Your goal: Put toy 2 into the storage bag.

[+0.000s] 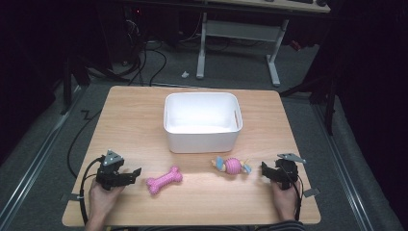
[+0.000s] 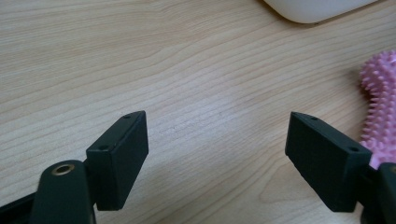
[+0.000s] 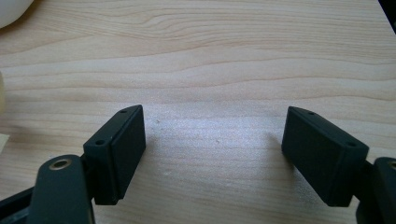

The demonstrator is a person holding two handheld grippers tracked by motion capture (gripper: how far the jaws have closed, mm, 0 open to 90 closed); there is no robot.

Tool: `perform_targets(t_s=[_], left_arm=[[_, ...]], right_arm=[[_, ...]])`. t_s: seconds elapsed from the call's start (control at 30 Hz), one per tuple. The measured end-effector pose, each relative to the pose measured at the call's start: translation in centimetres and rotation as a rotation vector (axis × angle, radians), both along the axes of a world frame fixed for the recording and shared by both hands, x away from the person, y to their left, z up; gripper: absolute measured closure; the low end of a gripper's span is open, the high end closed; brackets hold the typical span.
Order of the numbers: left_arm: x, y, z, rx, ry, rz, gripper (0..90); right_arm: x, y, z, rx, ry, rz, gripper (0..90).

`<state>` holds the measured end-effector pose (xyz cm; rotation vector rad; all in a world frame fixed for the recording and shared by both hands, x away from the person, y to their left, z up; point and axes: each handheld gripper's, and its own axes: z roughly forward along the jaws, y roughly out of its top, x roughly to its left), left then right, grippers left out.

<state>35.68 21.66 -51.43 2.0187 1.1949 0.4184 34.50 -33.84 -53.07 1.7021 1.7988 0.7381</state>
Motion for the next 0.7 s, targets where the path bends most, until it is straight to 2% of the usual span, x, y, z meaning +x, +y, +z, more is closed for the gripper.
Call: perform_targets(t_s=[0.07,0.2,0.43,0.7], left_arm=[[-0.2,-0.2,0.1,-0.010,0.007,-0.012,22.2],[-0.5,-0.8,0.4,0.006,0.027,-0.053,24.7],[-1.1,-1.9,1.2,-0.017,0.012,-0.094,28.7],[-1.3,-3.4,2.1,0.008,-0.010,-0.147,30.3]], right_arm=[[0.0,0.0,0.0,0.000,0.000,0.000,21.8],[0.0,0.0,0.0,0.000,0.000,0.000,21.8],[0.0,0.0,0.0,0.002,0.001,0.002,21.8],[0.0,0.1,0.0,0.002,0.000,0.007,21.8]])
